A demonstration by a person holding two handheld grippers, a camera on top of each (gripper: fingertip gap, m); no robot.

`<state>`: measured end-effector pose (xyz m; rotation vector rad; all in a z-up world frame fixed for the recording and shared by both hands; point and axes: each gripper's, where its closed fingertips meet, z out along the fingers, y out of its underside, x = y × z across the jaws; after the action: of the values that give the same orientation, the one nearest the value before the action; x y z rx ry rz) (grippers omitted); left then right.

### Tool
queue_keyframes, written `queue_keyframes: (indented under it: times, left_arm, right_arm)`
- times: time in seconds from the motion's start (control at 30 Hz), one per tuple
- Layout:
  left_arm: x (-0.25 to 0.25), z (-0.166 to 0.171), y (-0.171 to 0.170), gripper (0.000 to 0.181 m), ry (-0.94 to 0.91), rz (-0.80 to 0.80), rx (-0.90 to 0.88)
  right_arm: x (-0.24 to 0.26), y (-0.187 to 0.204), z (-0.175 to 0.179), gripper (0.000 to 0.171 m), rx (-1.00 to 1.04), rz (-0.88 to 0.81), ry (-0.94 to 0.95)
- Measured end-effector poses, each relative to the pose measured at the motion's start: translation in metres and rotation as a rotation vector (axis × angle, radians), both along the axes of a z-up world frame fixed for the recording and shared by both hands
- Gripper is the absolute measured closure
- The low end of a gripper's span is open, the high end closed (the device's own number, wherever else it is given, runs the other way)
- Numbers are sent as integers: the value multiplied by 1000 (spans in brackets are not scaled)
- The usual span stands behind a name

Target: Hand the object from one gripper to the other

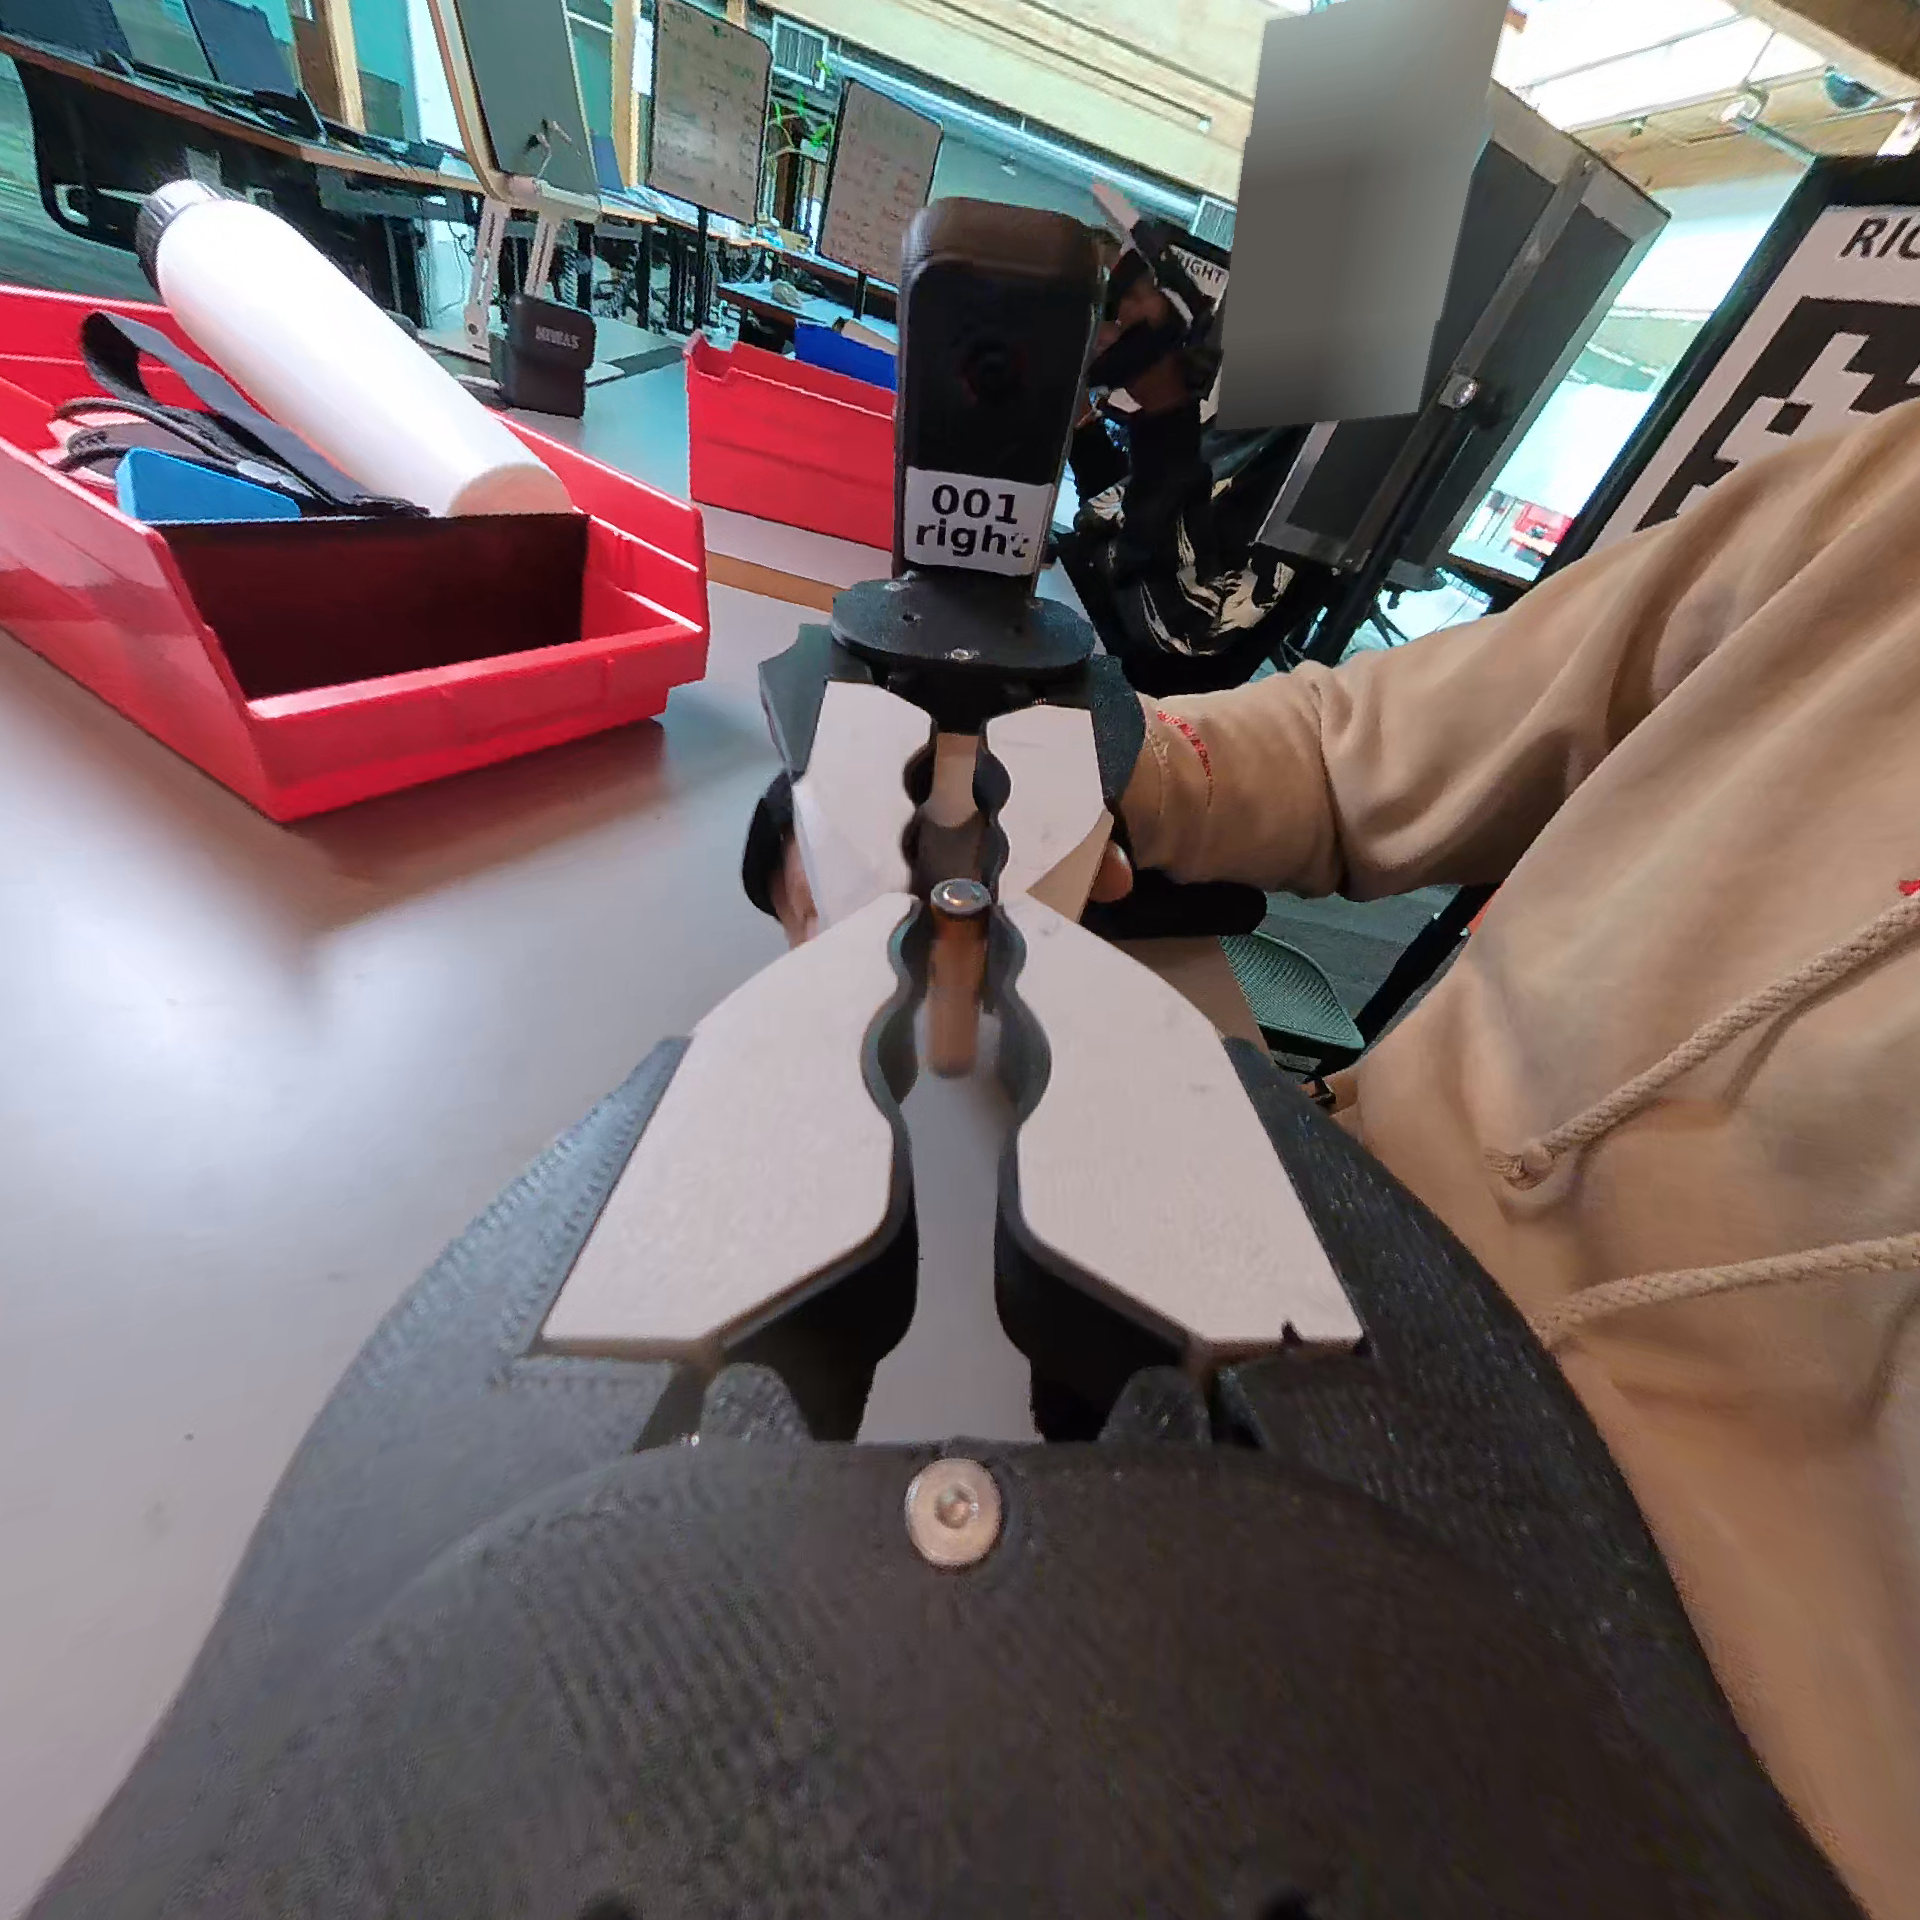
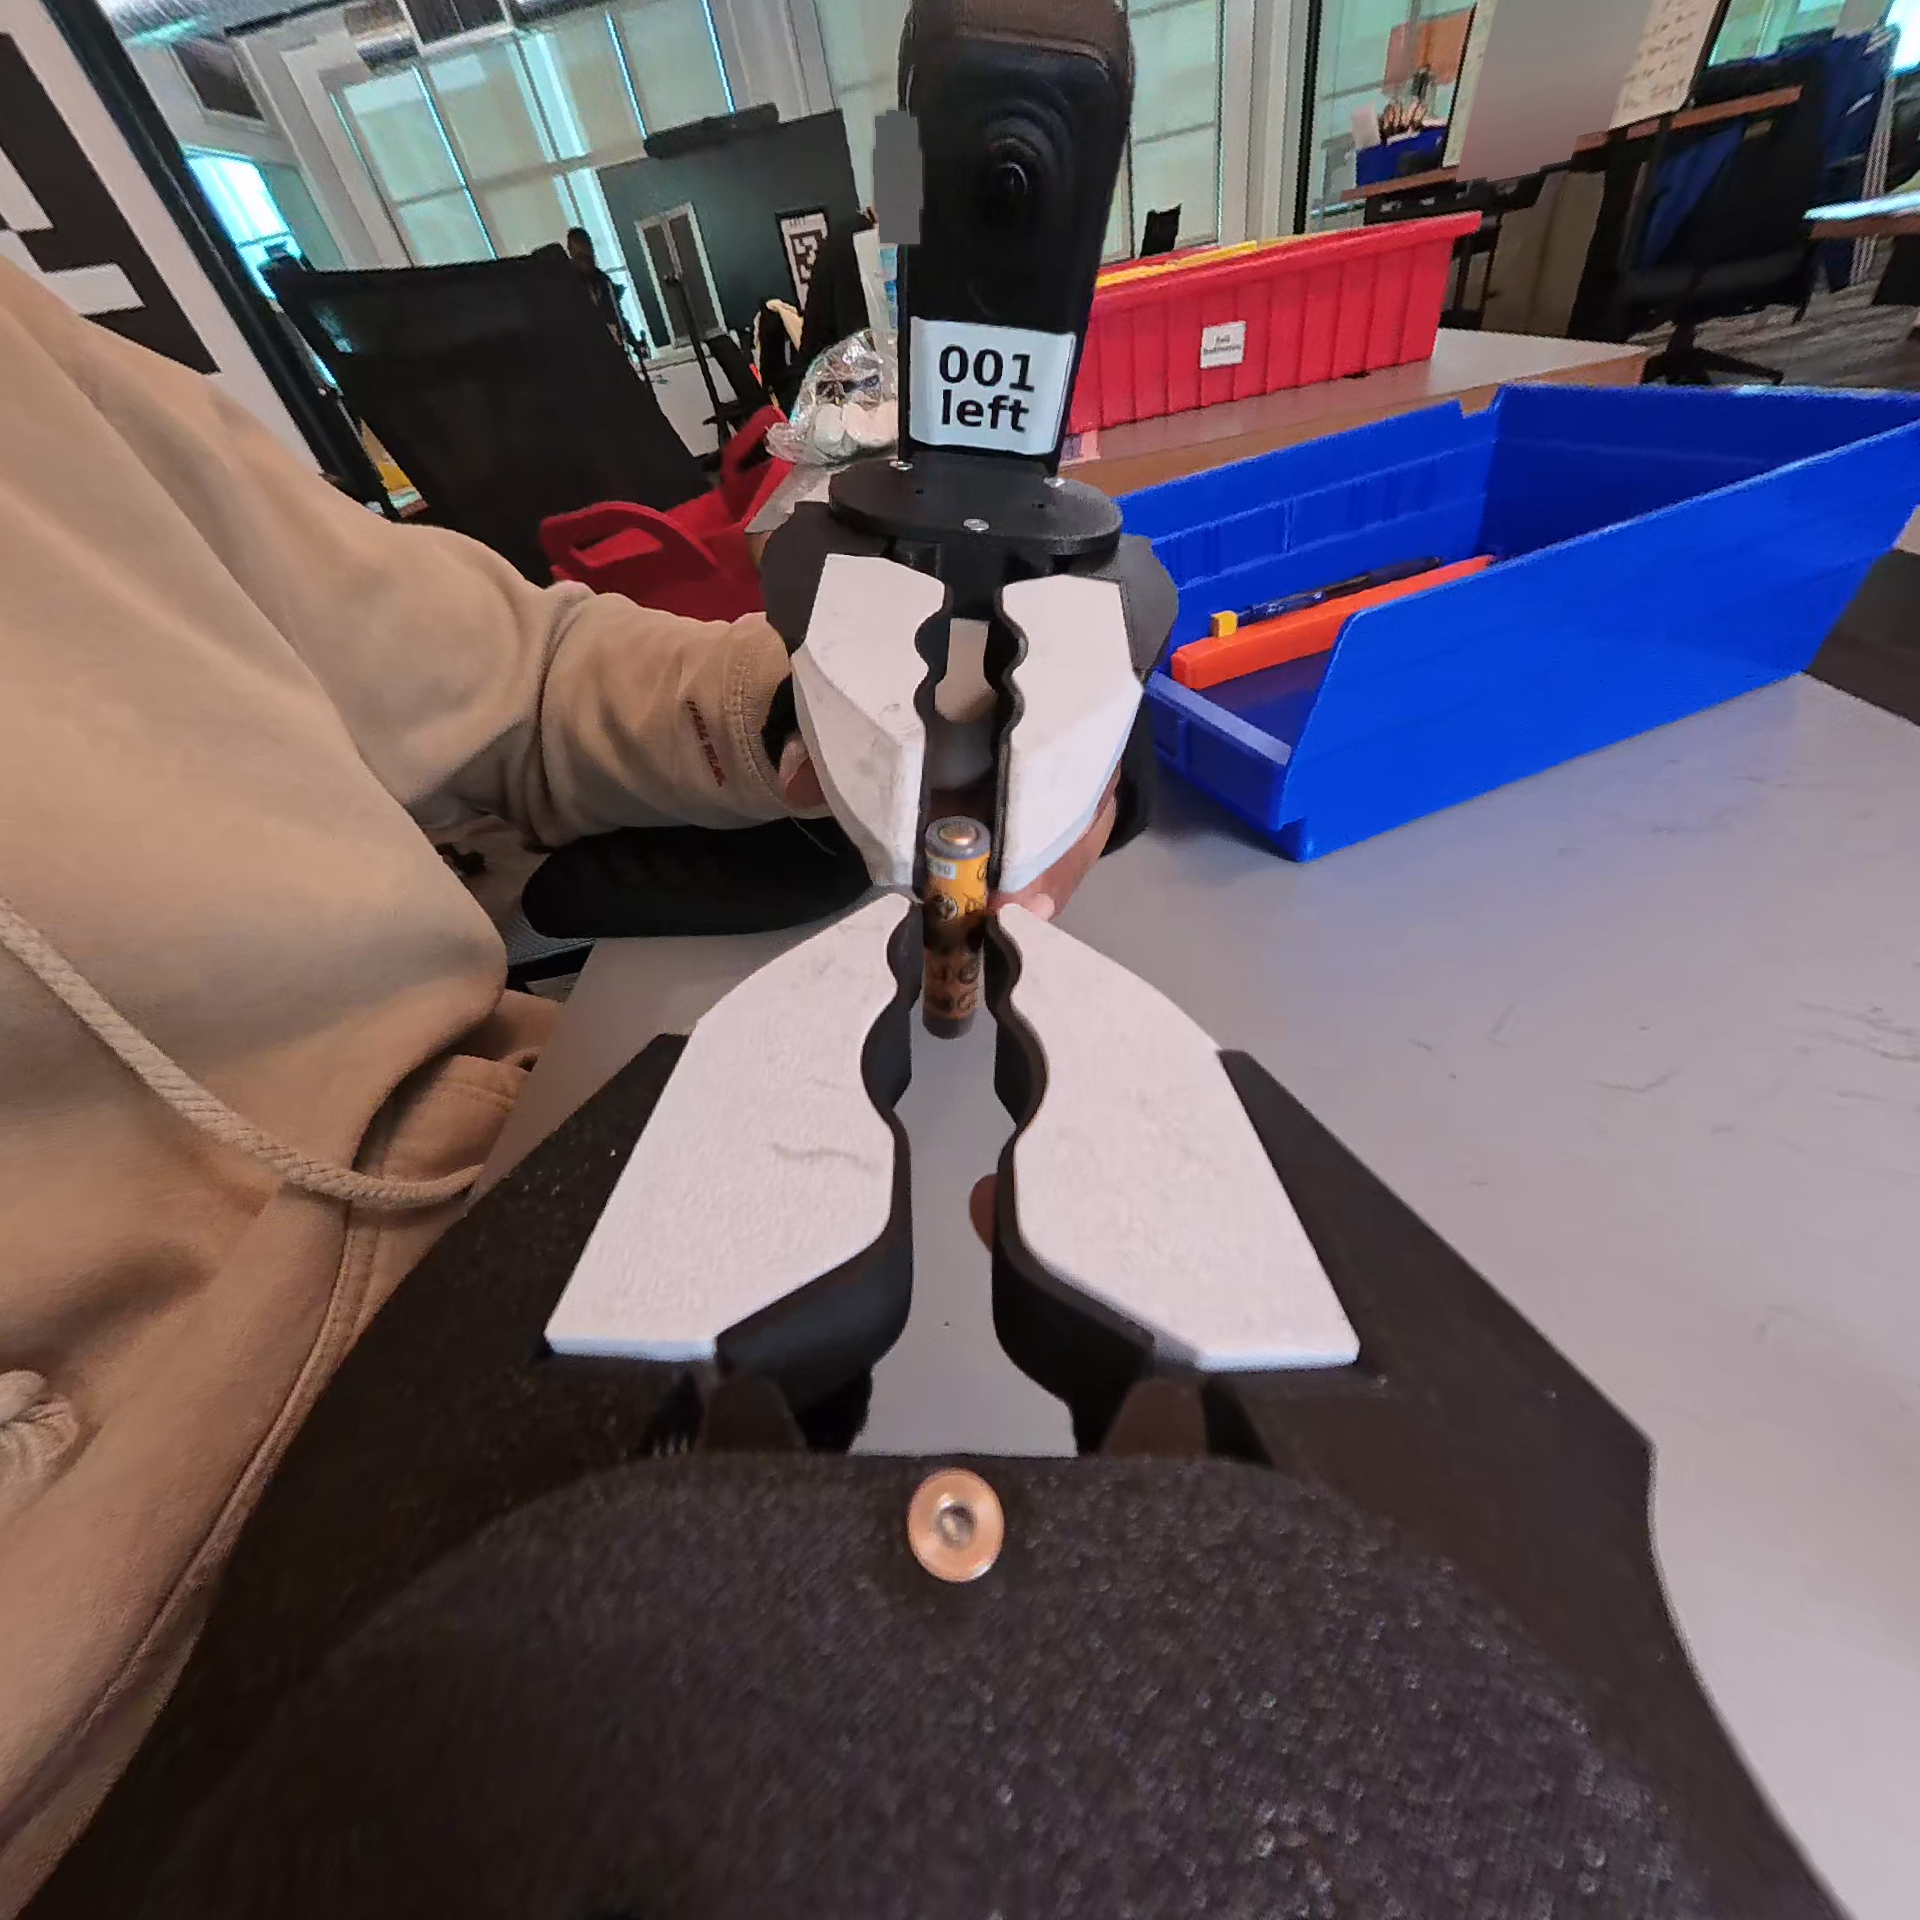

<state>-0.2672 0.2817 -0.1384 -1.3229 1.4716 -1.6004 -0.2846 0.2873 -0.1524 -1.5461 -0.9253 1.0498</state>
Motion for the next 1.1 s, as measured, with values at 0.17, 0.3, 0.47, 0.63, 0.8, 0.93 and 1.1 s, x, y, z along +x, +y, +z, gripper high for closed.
queue_keyframes:
  times: [0.17, 0.3, 0.47, 0.63, 0.8, 0.93, 1.1]
  left_arm:
    - [0, 0, 8, 171, 32, 9, -163]
    - [0, -4, 13, 171, 95, -35, -401]
    - [2, -12, 8, 171, 143, -79, -513]
    - [3, -9, 9, 169, 82, -48, -378]
    - [-1, 3, 24, 161, -83, 99, -8]
    - [0, -8, 31, 153, -101, 204, 330]
    - [4, -25, 33, 146, -53, 259, 664]
  right_arm:
    - [14, 8, 10, 133, 290, -124, -120]
    - [10, 8, -5, 108, 629, -171, -430]
    - [0, 9, -19, 108, 816, -187, -595]
    - [4, 8, -11, 123, 722, -190, -497]
    - [25, 22, 3, 123, 371, -221, -227]
    - [32, 29, 0, 123, 48, -176, -55]
    - [21, 23, -2, 124, -288, -75, 106]
